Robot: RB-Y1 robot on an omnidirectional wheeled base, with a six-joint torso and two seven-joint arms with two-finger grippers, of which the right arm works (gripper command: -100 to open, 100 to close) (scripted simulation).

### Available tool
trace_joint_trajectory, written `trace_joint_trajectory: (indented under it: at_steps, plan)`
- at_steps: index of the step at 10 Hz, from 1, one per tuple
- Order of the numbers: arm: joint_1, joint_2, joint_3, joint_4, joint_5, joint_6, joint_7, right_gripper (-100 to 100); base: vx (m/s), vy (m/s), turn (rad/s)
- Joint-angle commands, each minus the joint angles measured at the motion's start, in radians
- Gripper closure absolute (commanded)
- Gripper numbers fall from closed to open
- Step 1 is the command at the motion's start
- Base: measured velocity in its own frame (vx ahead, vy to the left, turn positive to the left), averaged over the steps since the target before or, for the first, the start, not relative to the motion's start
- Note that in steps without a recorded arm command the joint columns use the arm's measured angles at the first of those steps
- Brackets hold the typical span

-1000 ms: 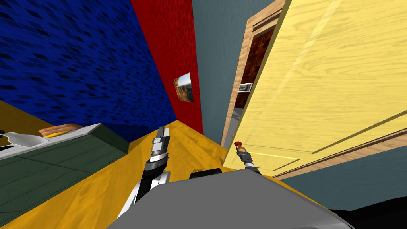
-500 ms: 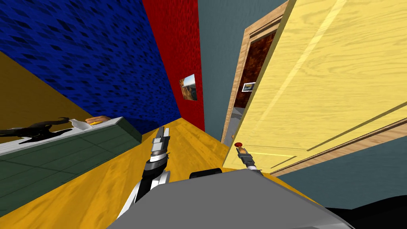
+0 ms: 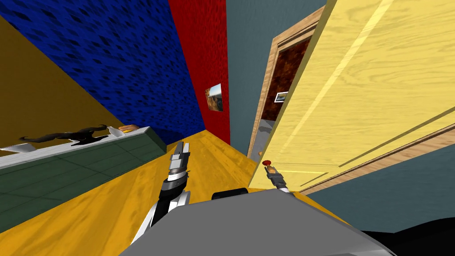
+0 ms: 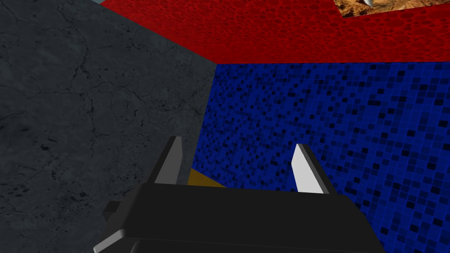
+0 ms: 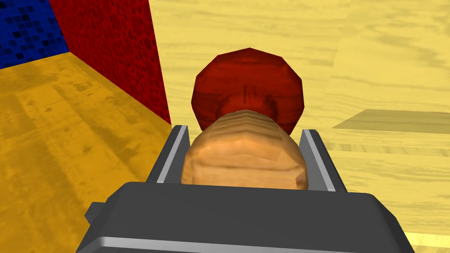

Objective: Pull the door open

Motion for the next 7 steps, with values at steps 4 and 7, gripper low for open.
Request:
trace_joint_trajectory:
  at_steps: [4, 7]
  plan:
    - [0.014, -0.029, 0.033, 0.031, 0.023, -0.059, -0.048, 100, -0.22, -0.03, 0.134]
    - [0.022, -0.052, 0.054, 0.052, 0.039, -0.099, -0.081, 100, -0.247, -0.055, 0.145]
